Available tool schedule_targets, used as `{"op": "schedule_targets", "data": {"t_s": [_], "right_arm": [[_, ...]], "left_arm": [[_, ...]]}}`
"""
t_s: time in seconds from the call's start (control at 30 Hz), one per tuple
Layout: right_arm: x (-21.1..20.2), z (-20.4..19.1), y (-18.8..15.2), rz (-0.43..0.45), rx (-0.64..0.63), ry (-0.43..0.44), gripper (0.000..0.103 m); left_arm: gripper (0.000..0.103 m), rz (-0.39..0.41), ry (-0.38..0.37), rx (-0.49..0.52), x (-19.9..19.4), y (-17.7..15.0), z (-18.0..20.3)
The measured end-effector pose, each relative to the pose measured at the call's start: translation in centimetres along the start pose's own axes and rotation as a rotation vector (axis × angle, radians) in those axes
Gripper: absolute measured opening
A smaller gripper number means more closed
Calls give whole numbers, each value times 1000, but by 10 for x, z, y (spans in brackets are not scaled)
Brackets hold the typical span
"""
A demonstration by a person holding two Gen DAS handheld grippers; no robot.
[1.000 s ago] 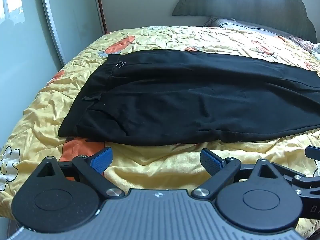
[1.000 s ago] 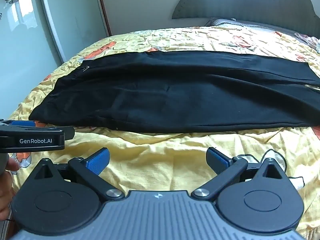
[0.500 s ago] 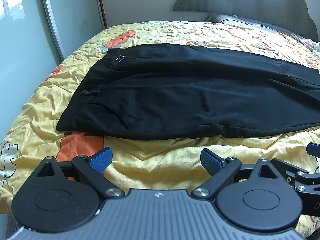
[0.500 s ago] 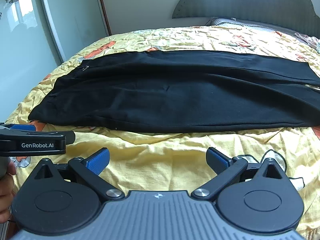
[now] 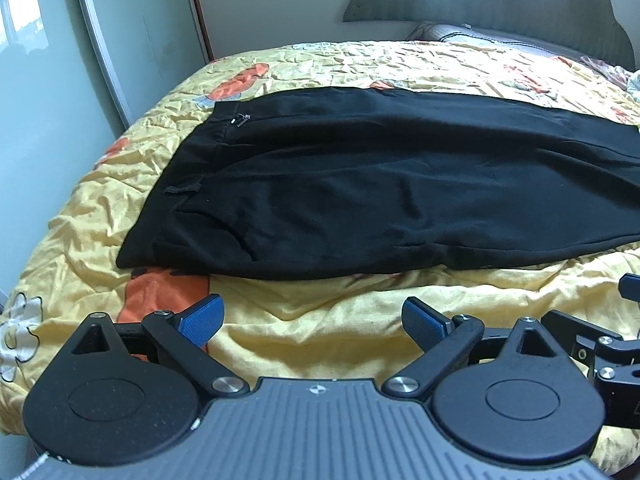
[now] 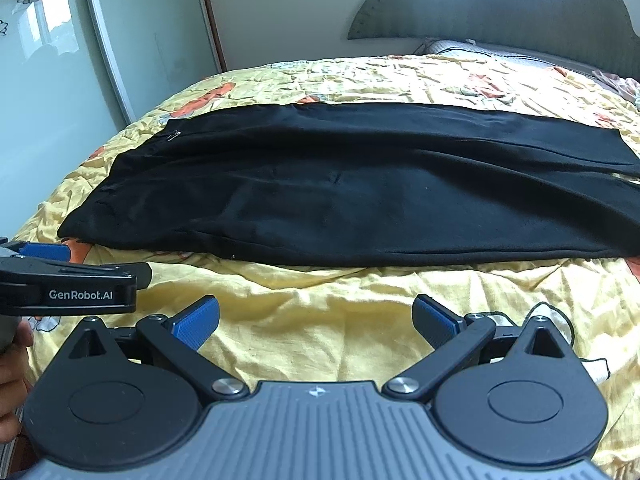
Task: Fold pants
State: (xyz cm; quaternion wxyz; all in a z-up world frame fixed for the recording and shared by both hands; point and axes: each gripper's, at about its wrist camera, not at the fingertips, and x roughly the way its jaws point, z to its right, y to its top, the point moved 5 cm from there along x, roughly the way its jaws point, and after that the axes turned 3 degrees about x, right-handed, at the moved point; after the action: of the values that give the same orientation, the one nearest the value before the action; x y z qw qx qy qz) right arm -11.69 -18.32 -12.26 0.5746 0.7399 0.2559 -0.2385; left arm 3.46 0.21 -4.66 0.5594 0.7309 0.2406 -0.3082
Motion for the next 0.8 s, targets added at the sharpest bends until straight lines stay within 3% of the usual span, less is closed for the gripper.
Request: {"op": "schedule_targets", "data": {"t_s": [0.8], "right_arm": [[1, -2, 1, -6, -5, 20, 103]], "left_arm": [[97, -40, -3, -24, 5, -2, -3]]}}
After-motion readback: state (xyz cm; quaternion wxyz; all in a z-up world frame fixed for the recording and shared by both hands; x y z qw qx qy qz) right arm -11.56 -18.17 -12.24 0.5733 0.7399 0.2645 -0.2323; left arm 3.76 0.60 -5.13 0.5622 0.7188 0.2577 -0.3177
